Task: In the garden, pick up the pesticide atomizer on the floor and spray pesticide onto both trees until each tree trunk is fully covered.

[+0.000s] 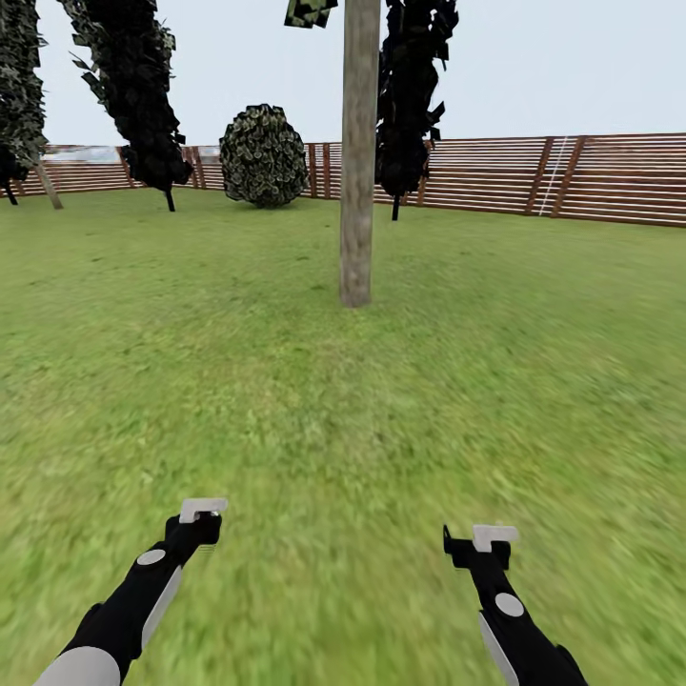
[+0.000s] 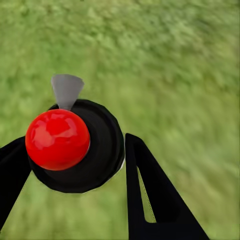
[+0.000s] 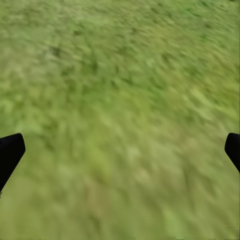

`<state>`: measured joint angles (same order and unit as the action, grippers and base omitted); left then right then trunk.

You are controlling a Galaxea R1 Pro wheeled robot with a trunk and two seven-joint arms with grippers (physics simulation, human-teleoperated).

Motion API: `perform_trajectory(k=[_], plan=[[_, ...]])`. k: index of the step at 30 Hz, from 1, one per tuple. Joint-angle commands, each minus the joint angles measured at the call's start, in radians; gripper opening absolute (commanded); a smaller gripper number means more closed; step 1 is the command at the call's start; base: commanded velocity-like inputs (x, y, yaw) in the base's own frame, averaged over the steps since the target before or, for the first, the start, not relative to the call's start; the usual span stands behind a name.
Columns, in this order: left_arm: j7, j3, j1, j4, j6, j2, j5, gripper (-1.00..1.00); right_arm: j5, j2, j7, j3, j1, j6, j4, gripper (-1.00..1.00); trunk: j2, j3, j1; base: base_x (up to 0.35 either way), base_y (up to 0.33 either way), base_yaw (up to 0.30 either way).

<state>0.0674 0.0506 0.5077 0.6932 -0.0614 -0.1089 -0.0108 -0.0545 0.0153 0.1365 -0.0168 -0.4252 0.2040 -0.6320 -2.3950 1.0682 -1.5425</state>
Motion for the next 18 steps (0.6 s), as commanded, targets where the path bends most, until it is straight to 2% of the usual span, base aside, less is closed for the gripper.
perform_trajectory(k=[1, 18], plan=[[0.000, 0.000, 0.000, 0.000, 0.000, 0.000, 0.000, -1.00, 0.000, 0.000, 0.000, 0.000, 0.000, 0.000, 0.000, 1.00, 0.000, 0.000, 0.000, 0.339, 0.000, 0.000], [0.000, 0.000, 0.000, -0.001, -0.001, 0.001, 0.001, -1.00, -0.001, 0.000, 0.000, 0.000, 0.000, 0.001, 0.001, 1.00, 0.000, 0.000, 0.000, 0.339, 0.000, 0.000]])
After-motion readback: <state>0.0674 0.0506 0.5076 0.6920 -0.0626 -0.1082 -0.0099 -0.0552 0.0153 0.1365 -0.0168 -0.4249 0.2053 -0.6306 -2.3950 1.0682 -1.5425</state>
